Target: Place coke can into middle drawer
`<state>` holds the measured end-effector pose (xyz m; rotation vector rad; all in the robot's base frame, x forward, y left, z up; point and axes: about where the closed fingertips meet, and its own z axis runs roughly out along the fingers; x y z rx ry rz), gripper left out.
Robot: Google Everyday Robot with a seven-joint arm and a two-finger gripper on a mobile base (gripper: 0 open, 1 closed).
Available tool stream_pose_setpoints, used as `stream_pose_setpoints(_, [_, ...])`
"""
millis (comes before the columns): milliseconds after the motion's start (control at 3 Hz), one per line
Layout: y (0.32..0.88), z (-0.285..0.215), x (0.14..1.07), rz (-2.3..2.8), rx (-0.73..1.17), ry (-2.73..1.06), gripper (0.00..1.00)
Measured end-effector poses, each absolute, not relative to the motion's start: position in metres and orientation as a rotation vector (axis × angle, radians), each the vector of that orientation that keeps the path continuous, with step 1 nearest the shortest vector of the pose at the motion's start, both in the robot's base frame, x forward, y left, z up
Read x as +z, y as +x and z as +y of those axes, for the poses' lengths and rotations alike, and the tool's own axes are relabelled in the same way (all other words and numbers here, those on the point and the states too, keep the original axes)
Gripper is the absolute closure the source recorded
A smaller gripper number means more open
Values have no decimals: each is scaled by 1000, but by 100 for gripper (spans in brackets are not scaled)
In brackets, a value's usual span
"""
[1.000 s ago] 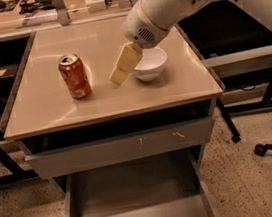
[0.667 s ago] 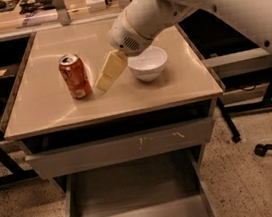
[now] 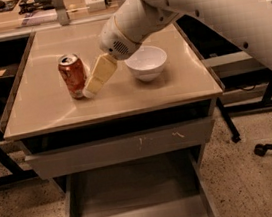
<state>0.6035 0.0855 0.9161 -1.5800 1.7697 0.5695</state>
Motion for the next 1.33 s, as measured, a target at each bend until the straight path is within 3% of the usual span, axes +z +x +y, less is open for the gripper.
stream_pose_setpoints(1333, [659, 125, 893, 1622, 604, -1580, 0])
